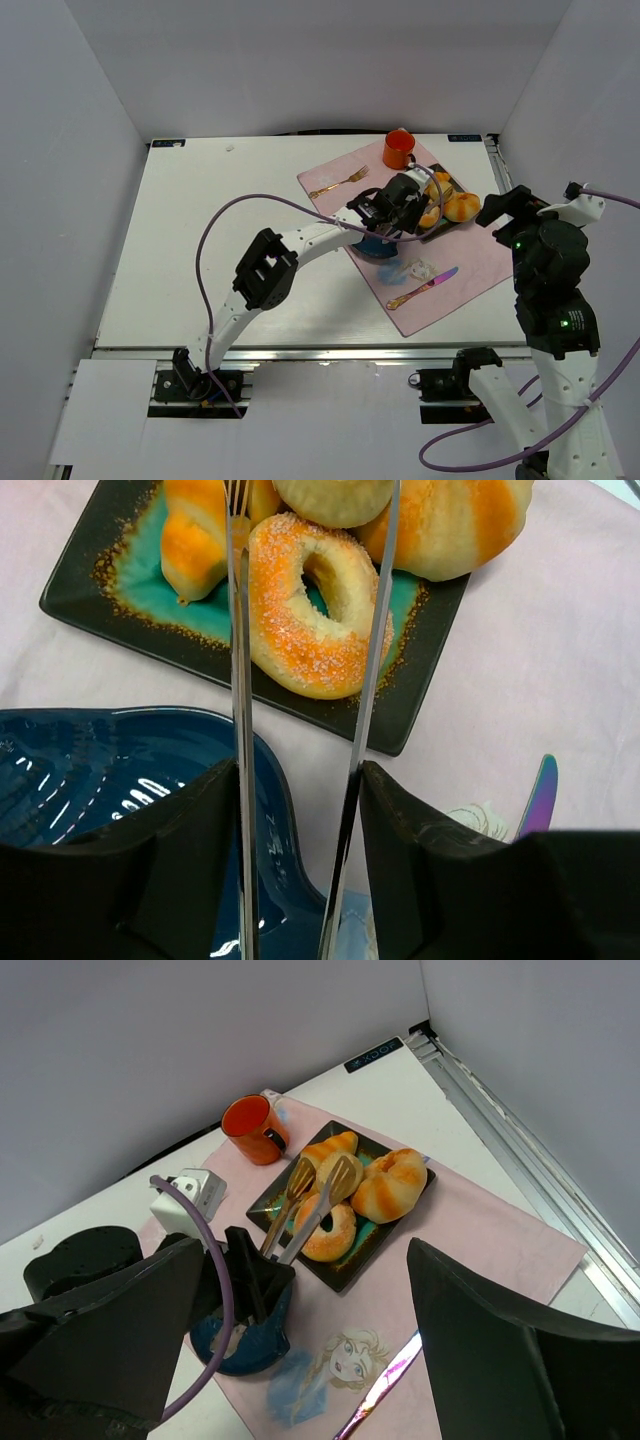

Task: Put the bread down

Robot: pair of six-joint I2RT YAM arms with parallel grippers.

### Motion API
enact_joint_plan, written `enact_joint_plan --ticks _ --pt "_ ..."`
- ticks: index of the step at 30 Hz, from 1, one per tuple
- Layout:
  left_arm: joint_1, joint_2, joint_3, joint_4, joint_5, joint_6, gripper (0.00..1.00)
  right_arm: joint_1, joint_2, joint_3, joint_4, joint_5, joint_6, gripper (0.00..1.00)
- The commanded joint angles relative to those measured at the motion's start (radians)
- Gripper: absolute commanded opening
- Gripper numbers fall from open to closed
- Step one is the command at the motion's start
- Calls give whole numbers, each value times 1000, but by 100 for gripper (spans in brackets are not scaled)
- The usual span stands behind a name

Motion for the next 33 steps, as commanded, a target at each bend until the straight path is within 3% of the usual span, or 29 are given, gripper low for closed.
enact_joint_plan --ticks 1,6,10,22,33 --pt "-2 -16 56 15 13 1 59 2 -2 -6 48 -3 -9 89" --pt "-2 -23 54 2 15 -2 44 3 -2 -9 48 -7 -8 89" --pt "-7 -57 54 2 6 -2 37 3 -6 -14 48 -6 -6 89" --pt "-10 -203 76 -24 -33 -16 34 3 -39 -43 40 -1 -6 89" --pt "-11 -431 -108 -159 -189 -54 32 3 -31 -83 25 -96 -52 89"
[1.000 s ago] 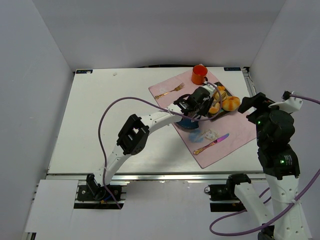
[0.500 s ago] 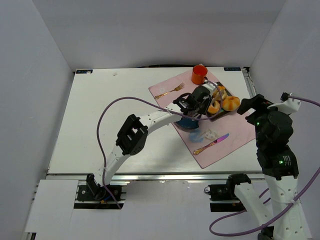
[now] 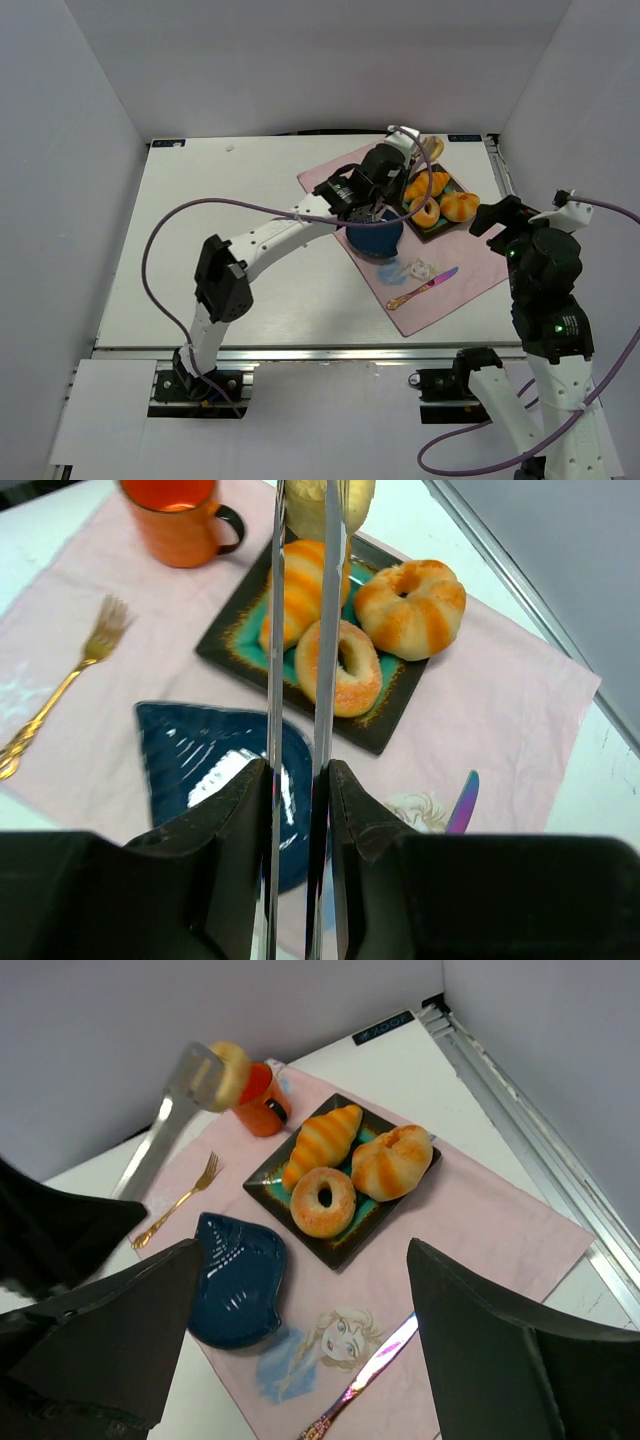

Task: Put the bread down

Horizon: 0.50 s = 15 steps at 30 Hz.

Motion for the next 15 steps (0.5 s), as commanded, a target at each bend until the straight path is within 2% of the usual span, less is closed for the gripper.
enact_joint_plan --ticks 1,9,15 --pt "-6 -139 -57 -66 -81 -27 32 2 20 -8 23 -56 -38 89" --pt "-9 -341 -341 -50 -192 -73 32 2 19 -24 31 -86 -50 89" --pt "-9 -412 -467 -24 -218 -110 32 3 37 -30 26 -127 -39 89"
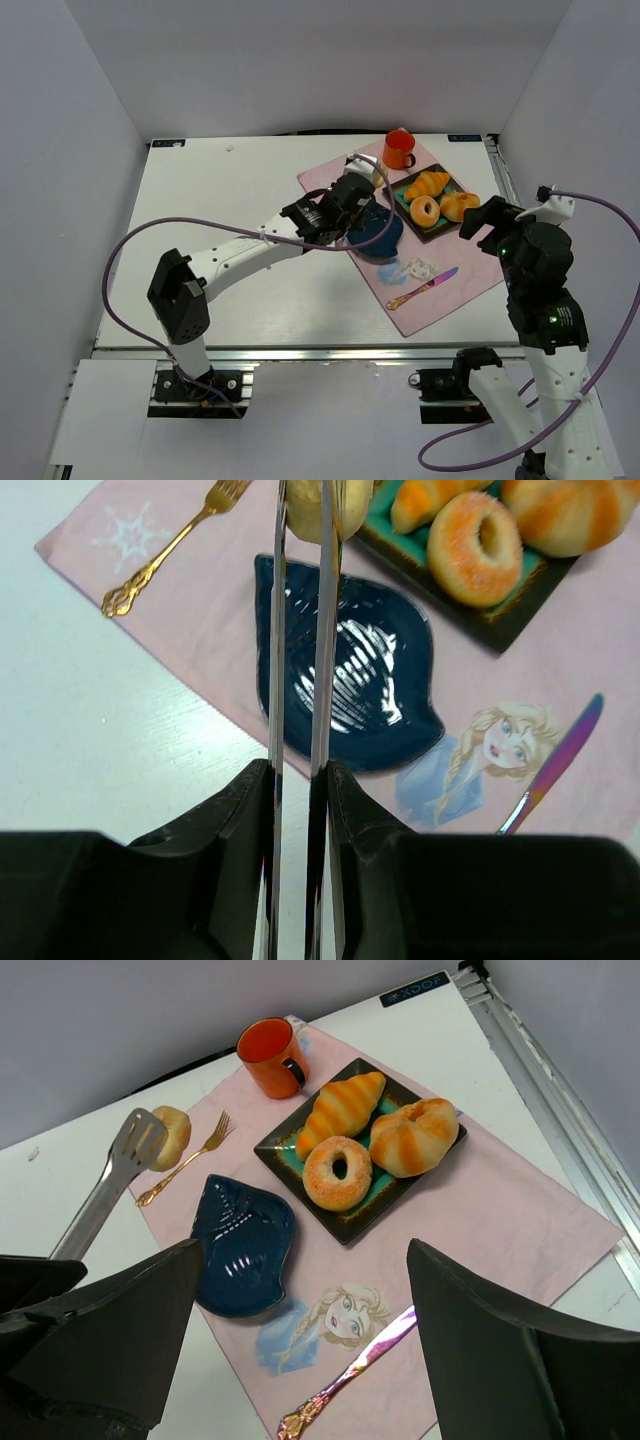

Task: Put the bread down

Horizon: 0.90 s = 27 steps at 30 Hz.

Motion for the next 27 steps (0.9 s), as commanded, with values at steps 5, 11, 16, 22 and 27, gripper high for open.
enact_joint_plan --ticks 5,11,16,22,27 --pt "-6 -97 -109 40 -57 -54 32 2 12 -14 19 -55 -9 89" --pt "-6 -125 -219 103 -67 -74 32 3 4 -15 5 -64 -11 89" --pt "-6 -111 -261 111 -70 -82 32 3 -8 -24 0 -72 -7 89" --pt "-6 -65 -265 144 -50 -63 32 2 -10 -43 5 -88 2 89" --pt "-6 -13 -242 172 4 -69 32 2 -11 -49 6 -89 5 89"
